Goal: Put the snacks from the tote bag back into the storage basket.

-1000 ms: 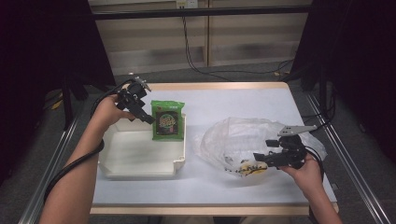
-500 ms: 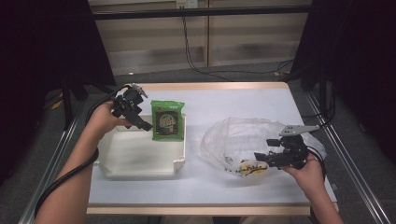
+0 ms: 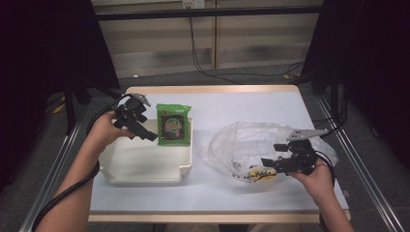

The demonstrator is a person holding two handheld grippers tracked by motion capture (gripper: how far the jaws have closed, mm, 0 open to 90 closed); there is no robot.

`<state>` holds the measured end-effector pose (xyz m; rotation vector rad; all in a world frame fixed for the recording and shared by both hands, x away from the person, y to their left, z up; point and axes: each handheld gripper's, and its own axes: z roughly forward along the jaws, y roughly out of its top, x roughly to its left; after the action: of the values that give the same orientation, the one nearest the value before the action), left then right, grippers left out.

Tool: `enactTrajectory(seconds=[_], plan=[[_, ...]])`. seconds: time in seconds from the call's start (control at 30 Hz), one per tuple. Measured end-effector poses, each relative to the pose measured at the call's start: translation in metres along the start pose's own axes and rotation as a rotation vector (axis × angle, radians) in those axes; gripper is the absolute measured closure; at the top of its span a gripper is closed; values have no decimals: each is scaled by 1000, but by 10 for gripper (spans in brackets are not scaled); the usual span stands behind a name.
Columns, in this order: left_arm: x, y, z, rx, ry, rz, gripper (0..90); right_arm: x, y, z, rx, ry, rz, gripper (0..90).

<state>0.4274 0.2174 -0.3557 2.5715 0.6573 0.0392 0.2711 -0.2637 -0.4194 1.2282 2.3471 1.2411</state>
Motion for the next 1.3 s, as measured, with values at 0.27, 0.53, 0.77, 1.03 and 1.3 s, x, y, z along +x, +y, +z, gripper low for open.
enactTrajectory(seconds=[0.27,0.53,0.77,1.03,1.3], plan=[[-5,-6,3,-10,1,-7,69,0,1,1,-3,6,-6,198],[-15,-14,6,-25,-3,4,71,2,3,3,-1,16,-16,198],[-19,-21,7,-47,-9,20,73,4,6,3,-10,24,-23,198],[-28,-28,11,-107,-18,-21,71,6,8,5,-12,32,-30,198],[-31,-36,15,-102,1,-1,69,8,11,6,-14,37,-40,198]])
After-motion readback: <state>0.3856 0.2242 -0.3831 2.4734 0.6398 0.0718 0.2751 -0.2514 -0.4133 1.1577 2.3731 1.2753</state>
